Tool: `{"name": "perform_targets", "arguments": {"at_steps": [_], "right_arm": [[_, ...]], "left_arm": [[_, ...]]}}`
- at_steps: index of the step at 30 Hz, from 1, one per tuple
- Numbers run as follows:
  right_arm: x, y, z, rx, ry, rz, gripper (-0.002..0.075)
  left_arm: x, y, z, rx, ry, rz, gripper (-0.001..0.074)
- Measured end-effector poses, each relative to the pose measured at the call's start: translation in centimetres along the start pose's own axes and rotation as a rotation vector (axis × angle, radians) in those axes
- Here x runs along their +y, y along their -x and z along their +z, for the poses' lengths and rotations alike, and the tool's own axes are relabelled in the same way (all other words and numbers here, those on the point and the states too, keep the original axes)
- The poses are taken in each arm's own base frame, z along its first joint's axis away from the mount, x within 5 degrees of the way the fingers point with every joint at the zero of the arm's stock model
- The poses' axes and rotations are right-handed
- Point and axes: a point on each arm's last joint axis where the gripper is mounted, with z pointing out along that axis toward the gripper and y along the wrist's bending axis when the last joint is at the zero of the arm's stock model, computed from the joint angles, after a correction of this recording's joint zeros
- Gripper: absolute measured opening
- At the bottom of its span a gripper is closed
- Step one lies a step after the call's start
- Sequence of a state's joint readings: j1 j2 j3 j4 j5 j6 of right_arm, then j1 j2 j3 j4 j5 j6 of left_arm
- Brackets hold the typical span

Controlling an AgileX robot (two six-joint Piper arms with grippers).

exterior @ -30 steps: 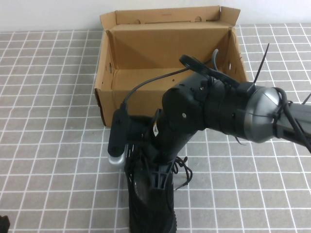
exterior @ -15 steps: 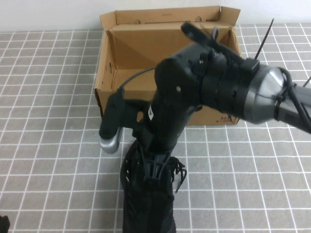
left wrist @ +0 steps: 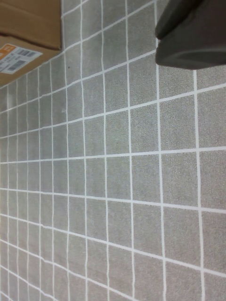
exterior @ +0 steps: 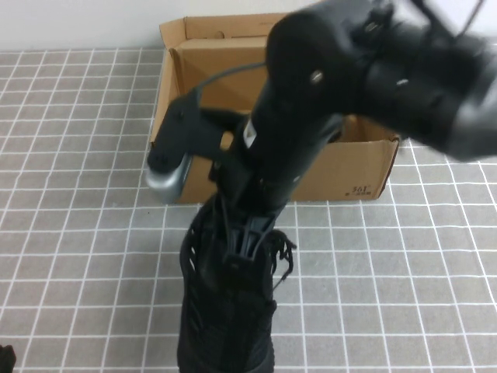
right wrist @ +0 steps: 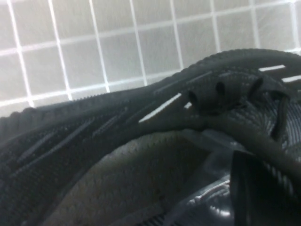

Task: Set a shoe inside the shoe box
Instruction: Pick up the shoe from the table

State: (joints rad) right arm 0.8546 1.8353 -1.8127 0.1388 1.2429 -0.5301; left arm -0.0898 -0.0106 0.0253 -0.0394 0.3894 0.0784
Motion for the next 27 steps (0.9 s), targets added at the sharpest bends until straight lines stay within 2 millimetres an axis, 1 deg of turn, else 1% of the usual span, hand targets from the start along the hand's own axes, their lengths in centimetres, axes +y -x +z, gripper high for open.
{"name": "perform_targets", "arguments": {"at_steps": [2, 6, 7, 9, 11, 13, 17, 20, 22, 25, 27], "right_arm": [[0.5, 0.0, -1.7, -0.039, -0.004, 0.008, -0.0002], [2.0, -0.3, -6.0, -0.14, -0.003, 0.009, -0.0002], [2.4, -0.5, -7.3, -0.17, -0.011, 0.004, -0.0002], [2.8, -0.8, -8.9, -0.201, -0.025, 0.002, -0.0002], [3.0, -1.1, -10.0, -0.212, -0.051, 0.041, -0.0002], [2.6, -1.1, -10.3, -0.215, -0.093, 0.111, -0.0002], [0.9, -0.7, -9.9, -0.23, -0.22, 0.295, -0.0003], [-0.4, 0.1, -9.5, -0.268, -0.298, 0.414, -0.0003], [-1.2, 0.7, -9.7, -0.297, -0.344, 0.47, -0.0003], [-2.2, 1.6, -9.9, -0.325, -0.402, 0.538, -0.0003], [-3.0, 2.2, -9.5, -0.323, -0.44, 0.574, -0.0003]], "left_arm": [[0.0, 0.0, 0.0, 0.0, 0.0, 0.0, -0.0001], [0.0, 0.0, 0.0, 0.0, 0.0, 0.0, -0.0001], [0.0, 0.0, 0.0, 0.0, 0.0, 0.0, -0.0001], [0.0, 0.0, 0.0, 0.0, 0.0, 0.0, -0.0001], [0.0, 0.0, 0.0, 0.0, 0.0, 0.0, -0.0001], [0.0, 0.0, 0.0, 0.0, 0.0, 0.0, -0.0001], [0.0, 0.0, 0.0, 0.0, 0.0, 0.0, -0.0001], [0.0, 0.0, 0.0, 0.0, 0.0, 0.0, -0.0001], [0.0, 0.0, 0.0, 0.0, 0.0, 0.0, -0.0001], [0.0, 0.0, 0.0, 0.001, 0.0, 0.0, -0.0001], [0.0, 0.0, 0.0, 0.001, 0.0, 0.0, -0.0001]]}}
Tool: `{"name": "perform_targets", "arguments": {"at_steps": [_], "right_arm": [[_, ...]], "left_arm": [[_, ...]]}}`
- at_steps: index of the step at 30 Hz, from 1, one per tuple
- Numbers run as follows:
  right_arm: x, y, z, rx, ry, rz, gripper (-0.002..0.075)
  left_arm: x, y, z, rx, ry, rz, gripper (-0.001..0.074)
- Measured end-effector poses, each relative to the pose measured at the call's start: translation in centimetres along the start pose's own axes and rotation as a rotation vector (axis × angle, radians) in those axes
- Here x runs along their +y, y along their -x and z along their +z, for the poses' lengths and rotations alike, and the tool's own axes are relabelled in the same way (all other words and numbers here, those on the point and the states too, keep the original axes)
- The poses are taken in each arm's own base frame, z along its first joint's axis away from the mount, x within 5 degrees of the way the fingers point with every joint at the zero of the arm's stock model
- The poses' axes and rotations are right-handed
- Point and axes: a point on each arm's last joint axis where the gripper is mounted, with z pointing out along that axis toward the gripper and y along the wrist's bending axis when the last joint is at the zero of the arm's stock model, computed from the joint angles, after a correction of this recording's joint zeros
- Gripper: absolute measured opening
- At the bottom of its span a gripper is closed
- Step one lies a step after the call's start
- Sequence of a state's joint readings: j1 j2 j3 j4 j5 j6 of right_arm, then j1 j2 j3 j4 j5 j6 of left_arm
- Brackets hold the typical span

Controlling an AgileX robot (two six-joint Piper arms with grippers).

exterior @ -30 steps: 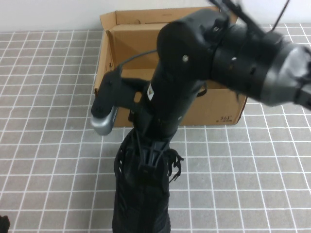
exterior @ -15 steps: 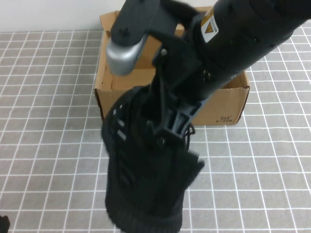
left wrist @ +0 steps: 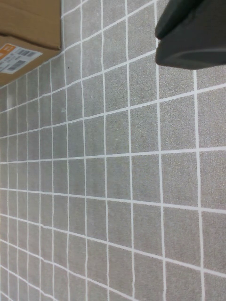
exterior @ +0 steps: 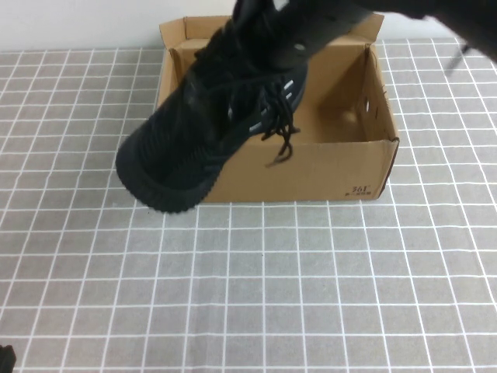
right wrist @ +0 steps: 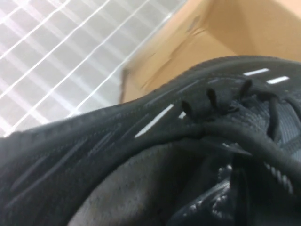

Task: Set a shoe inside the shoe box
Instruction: Hand over the shoe

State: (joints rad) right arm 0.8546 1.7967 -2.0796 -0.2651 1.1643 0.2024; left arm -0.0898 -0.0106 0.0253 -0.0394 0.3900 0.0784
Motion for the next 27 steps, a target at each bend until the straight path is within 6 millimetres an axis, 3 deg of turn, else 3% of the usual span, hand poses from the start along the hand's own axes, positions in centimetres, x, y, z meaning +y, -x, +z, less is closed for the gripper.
{"name": "perform_targets", "arguments": {"at_steps": [6, 12, 21, 27], "right_arm": [[-1.7, 1.8, 3.2, 0.027, -0.078, 0.128, -0.0003], [-6.2, 2.7, 7.5, 0.027, -0.156, 0.293, -0.0003], [-11.4, 1.5, 11.6, 0.083, -0.193, 0.467, -0.0003], [-12.5, 0.9, 13.2, 0.111, -0.182, 0.517, -0.0003]], "left_arm": [[0.0, 0.0, 0.0, 0.0, 0.0, 0.0, -0.0001], [0.0, 0.0, 0.0, 0.0, 0.0, 0.0, -0.0001], [0.0, 0.0, 0.0, 0.0, 0.0, 0.0, -0.0001], [0.0, 0.0, 0.0, 0.0, 0.003, 0.007, -0.0001]]}}
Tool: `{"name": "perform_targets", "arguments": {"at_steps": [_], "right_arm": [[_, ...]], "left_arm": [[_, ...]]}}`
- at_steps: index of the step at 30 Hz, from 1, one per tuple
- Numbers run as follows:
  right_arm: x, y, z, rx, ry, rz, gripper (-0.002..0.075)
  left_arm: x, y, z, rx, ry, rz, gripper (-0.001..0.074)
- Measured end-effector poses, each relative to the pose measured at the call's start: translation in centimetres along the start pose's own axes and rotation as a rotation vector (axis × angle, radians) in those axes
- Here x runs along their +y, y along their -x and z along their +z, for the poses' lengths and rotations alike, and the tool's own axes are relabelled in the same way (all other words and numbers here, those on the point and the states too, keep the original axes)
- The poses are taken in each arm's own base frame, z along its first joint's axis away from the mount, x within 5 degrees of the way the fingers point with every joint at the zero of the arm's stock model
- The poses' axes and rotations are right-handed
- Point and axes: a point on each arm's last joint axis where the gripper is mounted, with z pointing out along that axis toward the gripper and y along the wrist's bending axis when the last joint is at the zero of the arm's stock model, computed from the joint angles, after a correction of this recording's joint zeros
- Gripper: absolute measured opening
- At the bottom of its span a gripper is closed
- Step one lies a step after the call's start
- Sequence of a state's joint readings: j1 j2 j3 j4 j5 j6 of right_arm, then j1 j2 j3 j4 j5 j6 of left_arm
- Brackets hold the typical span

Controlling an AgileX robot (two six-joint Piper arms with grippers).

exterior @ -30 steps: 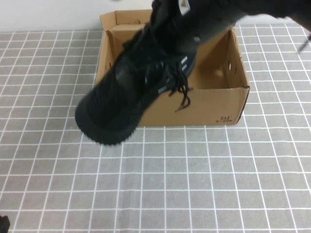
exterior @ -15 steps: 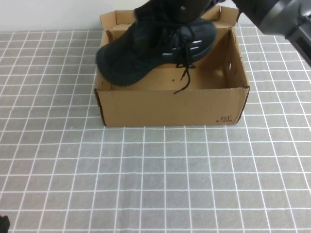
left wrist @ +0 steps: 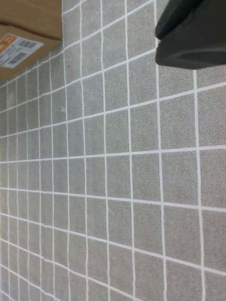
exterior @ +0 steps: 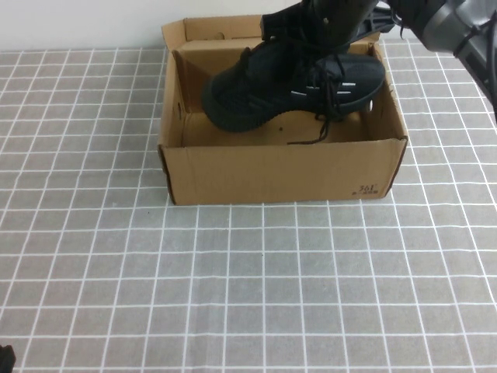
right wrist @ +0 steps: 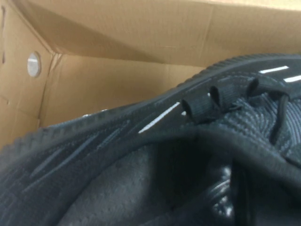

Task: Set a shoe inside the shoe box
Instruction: Hand over the shoe

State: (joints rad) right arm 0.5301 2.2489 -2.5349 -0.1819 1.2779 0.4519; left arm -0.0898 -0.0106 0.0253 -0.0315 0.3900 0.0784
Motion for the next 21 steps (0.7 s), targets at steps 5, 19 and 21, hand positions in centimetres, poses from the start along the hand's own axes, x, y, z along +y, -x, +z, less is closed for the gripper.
{"name": "perform_targets", "arguments": {"at_steps": [5, 19, 21], "right_arm": [[-0.04, 0.02, 0.77, -0.002, 0.005, 0.007, -0.0003], [0.12, -0.26, 0.82, 0.034, 0.042, -0.094, -0.0003], [0.16, -0.28, 0.82, 0.035, 0.047, -0.109, -0.0003]], "left_arm": [[0.0, 0.0, 0.0, 0.0, 0.0, 0.0, -0.0001], [0.0, 0.0, 0.0, 0.0, 0.0, 0.0, -0.0001], [0.0, 0.0, 0.0, 0.0, 0.0, 0.0, -0.0001]]}}
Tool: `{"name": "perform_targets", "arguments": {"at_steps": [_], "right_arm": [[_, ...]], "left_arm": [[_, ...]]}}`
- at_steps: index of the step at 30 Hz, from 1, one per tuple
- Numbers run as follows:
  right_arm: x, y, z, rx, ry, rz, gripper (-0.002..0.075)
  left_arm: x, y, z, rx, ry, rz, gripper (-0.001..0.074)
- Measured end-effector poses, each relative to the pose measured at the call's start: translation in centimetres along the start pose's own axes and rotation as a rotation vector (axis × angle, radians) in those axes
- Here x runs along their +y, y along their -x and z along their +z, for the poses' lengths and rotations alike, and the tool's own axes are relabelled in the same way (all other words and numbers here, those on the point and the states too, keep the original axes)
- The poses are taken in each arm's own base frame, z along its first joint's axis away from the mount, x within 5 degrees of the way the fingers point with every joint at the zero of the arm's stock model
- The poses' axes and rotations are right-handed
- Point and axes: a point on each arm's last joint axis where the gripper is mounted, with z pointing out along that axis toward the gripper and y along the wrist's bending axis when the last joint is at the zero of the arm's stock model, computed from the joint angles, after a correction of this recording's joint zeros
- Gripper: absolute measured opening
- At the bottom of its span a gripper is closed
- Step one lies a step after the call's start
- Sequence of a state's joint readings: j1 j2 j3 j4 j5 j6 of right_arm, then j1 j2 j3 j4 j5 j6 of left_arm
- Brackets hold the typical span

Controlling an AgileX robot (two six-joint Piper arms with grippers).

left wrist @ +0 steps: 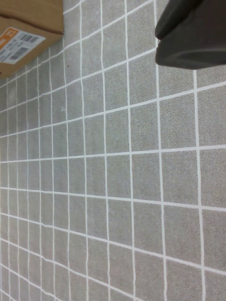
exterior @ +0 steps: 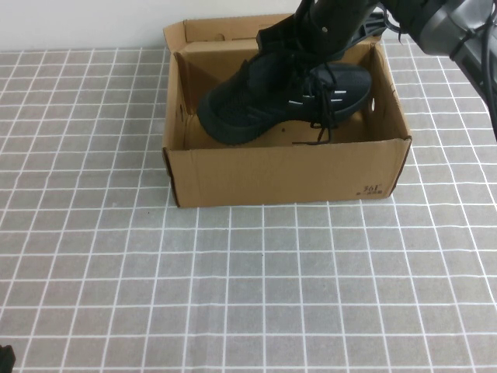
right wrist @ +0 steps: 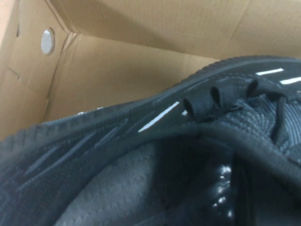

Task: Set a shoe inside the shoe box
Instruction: Hand over the shoe

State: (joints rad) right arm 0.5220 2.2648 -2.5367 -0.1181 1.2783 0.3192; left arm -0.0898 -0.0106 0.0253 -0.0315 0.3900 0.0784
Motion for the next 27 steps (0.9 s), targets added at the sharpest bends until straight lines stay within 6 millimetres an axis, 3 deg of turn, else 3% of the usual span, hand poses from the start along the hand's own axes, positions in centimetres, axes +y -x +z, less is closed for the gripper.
{"name": "perform_targets", "arguments": {"at_steps": [16, 23, 27], "right_arm": [[0.2, -0.1, 0.0, 0.006, 0.019, -0.03, -0.0003], [0.3, -0.1, 0.0, 0.009, 0.028, -0.035, -0.0003], [0.3, -0.1, 0.0, 0.009, 0.028, -0.05, -0.0003]], "left_arm": [[0.1, 0.2, 0.0, -0.028, 0.011, 0.018, -0.0001], [0.3, 3.6, -0.8, -0.416, -0.052, -0.434, -0.0001], [0.7, 4.5, -1.2, -0.528, -0.055, -0.526, -0.0001]]}}
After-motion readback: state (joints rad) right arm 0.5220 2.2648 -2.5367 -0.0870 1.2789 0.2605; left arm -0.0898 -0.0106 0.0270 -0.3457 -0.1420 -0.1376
